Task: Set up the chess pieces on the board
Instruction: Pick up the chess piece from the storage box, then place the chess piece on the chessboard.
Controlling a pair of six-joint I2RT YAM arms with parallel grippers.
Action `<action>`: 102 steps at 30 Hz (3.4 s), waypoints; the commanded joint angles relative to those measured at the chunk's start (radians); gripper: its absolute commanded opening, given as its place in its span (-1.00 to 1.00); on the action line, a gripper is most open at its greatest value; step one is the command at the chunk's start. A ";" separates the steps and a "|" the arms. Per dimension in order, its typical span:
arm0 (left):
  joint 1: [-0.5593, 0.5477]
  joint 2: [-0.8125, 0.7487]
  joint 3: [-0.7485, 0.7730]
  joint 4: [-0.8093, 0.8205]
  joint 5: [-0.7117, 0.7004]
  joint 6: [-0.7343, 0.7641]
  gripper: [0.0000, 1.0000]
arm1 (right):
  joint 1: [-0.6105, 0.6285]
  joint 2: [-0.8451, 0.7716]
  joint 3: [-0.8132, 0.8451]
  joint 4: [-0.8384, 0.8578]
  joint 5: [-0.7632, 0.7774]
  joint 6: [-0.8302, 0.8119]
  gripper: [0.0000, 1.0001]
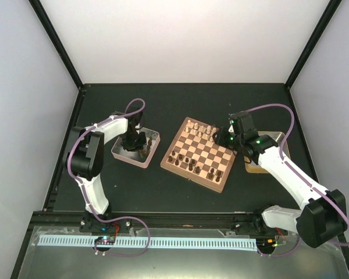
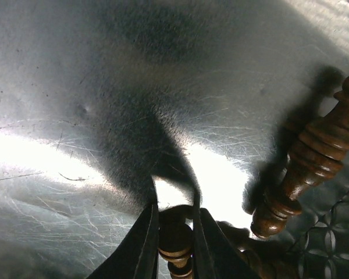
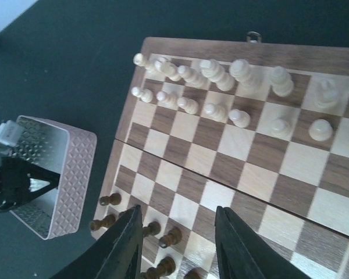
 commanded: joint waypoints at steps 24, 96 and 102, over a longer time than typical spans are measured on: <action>-0.044 -0.422 -0.244 0.610 0.744 -0.732 -0.85 | 0.408 0.128 -0.045 0.568 0.038 -0.079 0.31; -0.055 -0.571 -0.273 0.253 0.335 0.127 0.12 | 0.174 0.677 0.457 -0.579 -0.148 -0.467 -0.83; -0.055 -0.565 -0.278 0.256 0.347 0.133 0.11 | 0.184 0.691 0.450 -0.593 -0.158 -0.494 -0.80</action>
